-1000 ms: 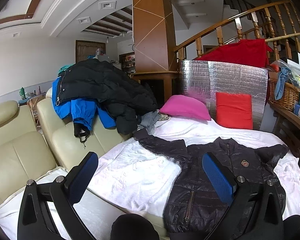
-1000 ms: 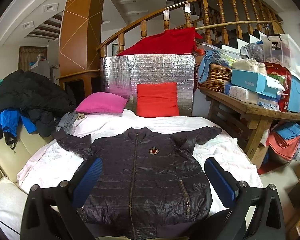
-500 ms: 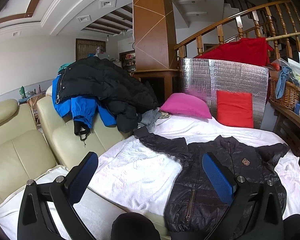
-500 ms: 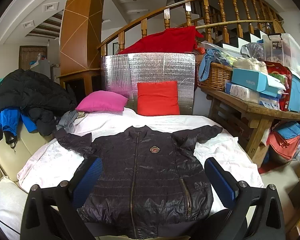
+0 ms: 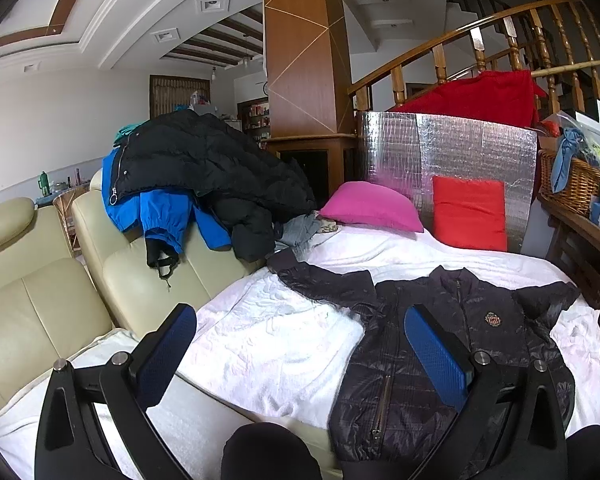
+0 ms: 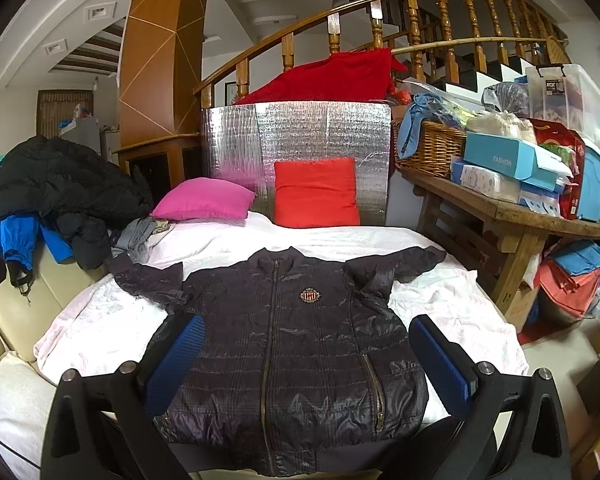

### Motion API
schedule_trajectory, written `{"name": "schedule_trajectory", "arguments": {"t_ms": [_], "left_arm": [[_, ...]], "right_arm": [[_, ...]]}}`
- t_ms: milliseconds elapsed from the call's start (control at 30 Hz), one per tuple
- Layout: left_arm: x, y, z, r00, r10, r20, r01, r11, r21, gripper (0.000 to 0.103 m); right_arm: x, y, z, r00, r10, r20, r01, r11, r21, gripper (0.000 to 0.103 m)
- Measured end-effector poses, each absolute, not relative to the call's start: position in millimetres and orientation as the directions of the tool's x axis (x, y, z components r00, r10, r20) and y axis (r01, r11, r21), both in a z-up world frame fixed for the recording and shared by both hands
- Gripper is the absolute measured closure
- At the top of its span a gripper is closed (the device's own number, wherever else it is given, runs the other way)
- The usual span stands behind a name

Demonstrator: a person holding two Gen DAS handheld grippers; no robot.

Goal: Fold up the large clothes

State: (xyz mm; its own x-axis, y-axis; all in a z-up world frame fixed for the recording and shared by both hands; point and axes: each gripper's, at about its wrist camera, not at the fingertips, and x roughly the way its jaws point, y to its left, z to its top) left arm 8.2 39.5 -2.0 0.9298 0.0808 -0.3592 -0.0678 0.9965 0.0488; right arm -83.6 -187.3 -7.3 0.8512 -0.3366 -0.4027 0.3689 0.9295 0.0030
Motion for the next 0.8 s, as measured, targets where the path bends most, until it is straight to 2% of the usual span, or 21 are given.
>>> {"name": "schedule_trajectory", "arguments": {"t_ms": [800], "left_arm": [[19.1,30.2,-11.1,0.921,0.087,-0.380,-0.064,0.995,0.071,0.000]], "right_arm": [[-69.9,-198.5,-17.9,0.833,-0.326,-0.446,0.374,0.927,0.021,0.000]]}}
